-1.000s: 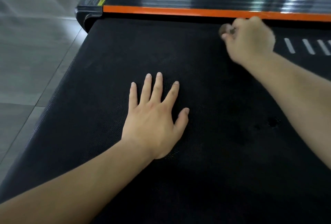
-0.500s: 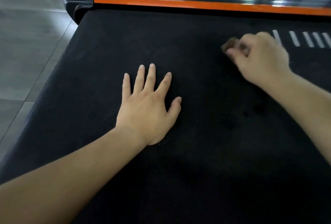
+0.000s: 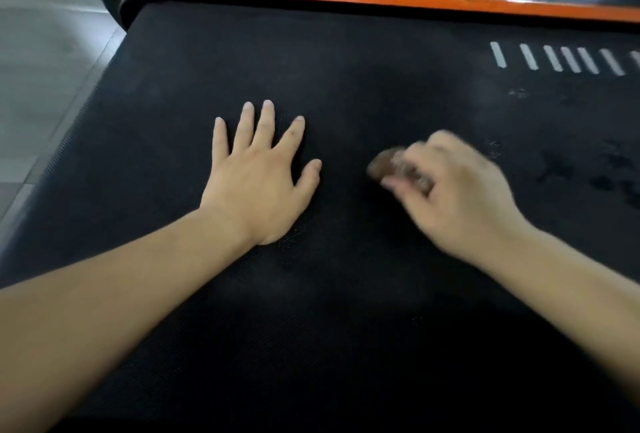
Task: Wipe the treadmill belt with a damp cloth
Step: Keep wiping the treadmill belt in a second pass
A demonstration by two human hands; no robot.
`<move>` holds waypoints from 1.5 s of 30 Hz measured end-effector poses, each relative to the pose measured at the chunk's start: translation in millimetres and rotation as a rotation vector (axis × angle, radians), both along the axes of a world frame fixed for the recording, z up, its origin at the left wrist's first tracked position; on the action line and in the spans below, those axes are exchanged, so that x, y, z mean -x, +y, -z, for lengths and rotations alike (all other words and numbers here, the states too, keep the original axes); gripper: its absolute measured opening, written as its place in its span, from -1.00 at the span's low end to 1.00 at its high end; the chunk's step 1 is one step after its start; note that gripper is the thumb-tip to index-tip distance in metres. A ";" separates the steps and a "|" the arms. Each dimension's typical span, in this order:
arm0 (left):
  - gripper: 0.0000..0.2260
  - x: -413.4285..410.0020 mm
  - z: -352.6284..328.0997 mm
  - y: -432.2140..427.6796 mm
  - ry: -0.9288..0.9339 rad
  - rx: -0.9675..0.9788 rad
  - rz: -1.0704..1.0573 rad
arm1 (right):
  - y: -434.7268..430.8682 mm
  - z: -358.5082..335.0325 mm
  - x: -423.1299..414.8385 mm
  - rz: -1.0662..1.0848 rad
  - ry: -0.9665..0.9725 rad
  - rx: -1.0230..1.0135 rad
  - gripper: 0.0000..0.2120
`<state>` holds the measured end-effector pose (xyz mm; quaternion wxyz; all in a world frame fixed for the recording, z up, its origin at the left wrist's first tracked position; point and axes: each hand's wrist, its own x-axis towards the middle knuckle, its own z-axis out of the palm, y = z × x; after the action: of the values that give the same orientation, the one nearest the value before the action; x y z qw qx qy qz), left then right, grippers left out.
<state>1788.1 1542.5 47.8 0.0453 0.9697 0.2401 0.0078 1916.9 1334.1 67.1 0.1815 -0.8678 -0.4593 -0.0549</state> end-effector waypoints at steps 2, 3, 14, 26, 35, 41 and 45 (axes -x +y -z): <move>-0.34 -0.3 -0.6 -0.9 -0.002 0.004 -0.005 | -14.9 -3.0 2.9 -0.101 -0.019 0.067 -0.71; -0.36 0.2 -0.9 -1.2 -0.006 0.019 -0.002 | -18.9 -6.5 -10.5 -0.014 -0.039 0.069 -0.71; -0.50 -2.9 -14.5 -31.9 -0.159 0.126 0.308 | -50.7 -7.0 9.1 0.177 -0.016 0.006 -0.68; -0.46 -30.7 -0.4 -87.1 -0.098 0.149 0.172 | -87.5 2.1 29.1 0.111 -0.059 -0.003 -0.72; -0.57 -46.5 -9.2 -89.6 -0.152 0.294 0.017 | -80.9 0.7 -11.5 0.178 -0.067 -0.034 -0.74; -0.48 -49.8 -2.5 -98.9 -0.097 0.208 0.018 | -79.4 -6.5 -72.4 0.304 -0.043 0.001 -0.71; -0.43 -51.7 0.2 -101.7 -0.046 0.131 0.037 | -60.3 5.7 -53.9 0.271 -0.145 -0.001 -0.75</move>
<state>1839.8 1440.8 47.7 0.1143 0.9685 0.2208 0.0136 1970.8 1273.8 61.5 0.1393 -0.9156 -0.3497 -0.1417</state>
